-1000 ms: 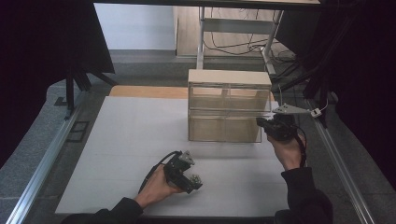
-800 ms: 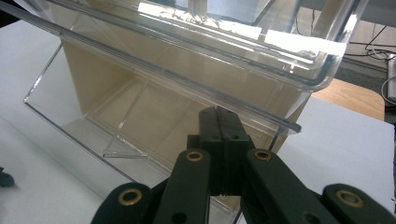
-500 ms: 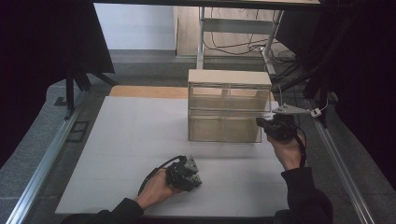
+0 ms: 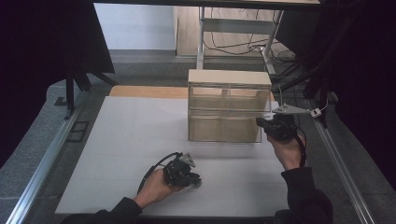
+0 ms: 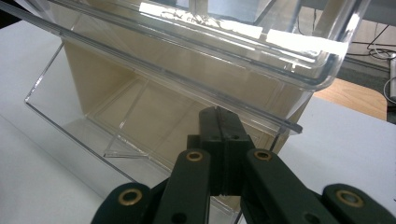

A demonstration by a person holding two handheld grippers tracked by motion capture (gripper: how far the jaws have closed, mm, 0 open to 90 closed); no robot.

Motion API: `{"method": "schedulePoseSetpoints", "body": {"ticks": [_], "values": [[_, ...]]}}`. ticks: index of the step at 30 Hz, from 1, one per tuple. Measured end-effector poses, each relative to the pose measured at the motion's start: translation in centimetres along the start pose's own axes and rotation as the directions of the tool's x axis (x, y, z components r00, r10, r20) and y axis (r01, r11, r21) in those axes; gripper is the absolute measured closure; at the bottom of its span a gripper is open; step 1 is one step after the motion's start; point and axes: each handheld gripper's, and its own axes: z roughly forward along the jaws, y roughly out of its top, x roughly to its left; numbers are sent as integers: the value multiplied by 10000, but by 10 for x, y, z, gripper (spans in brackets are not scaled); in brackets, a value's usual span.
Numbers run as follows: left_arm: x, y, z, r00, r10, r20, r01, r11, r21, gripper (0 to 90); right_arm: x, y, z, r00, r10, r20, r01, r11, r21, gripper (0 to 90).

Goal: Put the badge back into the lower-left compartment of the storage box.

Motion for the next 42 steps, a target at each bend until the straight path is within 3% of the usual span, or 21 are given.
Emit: {"method": "schedulePoseSetpoints", "body": {"ticks": [2,3,11,17,31,42], "values": [[1,0,0,9995,-214,216,217,9997,-124,807,0,0,0,10000,0,4,0,10000,-3,897],[2,1,-1,9974,-578,431,583,9982,-110,829,0,0,0,10000,1,9,-1,10000,9,897],[-1,3,-3,9982,-468,362,467,9989,47,839,0,0,0,10000,28,28,-28,10000,13,898],[-1,6,-5,9970,-617,464,615,9981,59,841,0,0,0,10000,28,28,-28,10000,10,898],[1,16,-36,9984,-409,-381,381,9968,-697,840,0,0,0,10000,27,41,-27,10000,-20,898],[9,25,-63,9933,-582,-999,443,9897,-1365,840,-1,0,0,10000,39,30,-39,10000,-35,898]]}}
